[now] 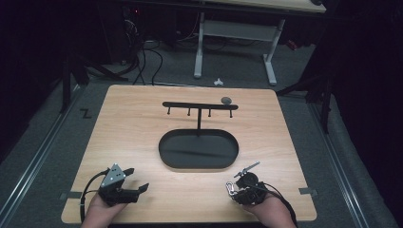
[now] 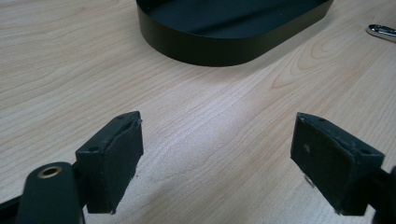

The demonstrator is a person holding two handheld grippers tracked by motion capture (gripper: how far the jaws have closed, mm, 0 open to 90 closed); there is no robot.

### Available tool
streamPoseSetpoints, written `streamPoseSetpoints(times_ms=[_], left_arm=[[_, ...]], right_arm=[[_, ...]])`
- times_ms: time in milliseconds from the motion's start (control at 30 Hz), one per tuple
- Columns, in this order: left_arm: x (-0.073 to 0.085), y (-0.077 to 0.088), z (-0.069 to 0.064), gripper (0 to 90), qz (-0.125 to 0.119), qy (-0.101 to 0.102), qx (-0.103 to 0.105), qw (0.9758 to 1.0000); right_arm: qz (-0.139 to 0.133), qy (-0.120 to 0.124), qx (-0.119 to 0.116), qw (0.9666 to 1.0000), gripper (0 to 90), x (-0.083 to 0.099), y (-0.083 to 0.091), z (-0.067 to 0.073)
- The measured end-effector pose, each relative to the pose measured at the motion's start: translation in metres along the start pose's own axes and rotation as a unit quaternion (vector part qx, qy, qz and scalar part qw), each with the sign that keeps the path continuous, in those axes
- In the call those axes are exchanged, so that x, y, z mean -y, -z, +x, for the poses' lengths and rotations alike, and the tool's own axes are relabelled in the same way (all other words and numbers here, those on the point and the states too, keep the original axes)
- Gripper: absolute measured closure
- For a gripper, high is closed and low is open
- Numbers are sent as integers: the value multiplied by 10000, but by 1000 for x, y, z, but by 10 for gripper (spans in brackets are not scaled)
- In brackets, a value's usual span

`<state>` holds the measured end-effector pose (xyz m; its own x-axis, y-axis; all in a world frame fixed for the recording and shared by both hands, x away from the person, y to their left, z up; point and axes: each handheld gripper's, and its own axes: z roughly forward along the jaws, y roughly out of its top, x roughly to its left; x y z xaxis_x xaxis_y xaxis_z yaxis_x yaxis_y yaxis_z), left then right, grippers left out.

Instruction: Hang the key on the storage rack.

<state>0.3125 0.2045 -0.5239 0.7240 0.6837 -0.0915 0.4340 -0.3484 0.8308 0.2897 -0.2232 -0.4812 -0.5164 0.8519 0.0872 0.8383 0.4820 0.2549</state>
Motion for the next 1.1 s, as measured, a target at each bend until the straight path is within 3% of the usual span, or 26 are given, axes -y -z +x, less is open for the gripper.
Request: streamPoseSetpoints(times_ms=[100,333,600,833,867,1100], left_arm=[[0,0,1,174,5,19,1,10000],[0,0,0,174,3,11,15,10000],[0,-1,0,174,31,3,13,10000],[0,-1,0,175,56,-6,28,10000],[0,-2,0,175,52,-4,21,10000],[0,-2,0,175,89,-26,19,10000]], right_arm=[[37,-20,9,10000,734,2,2,2],[-3,27,162,9999,877,3,7,3],[-27,-40,44,10000,847,0,1,1],[-77,86,-37,9999,805,-5,-4,9],[-70,16,-48,10000,804,-5,-3,10],[-143,136,-24,9998,858,-10,-7,12]])
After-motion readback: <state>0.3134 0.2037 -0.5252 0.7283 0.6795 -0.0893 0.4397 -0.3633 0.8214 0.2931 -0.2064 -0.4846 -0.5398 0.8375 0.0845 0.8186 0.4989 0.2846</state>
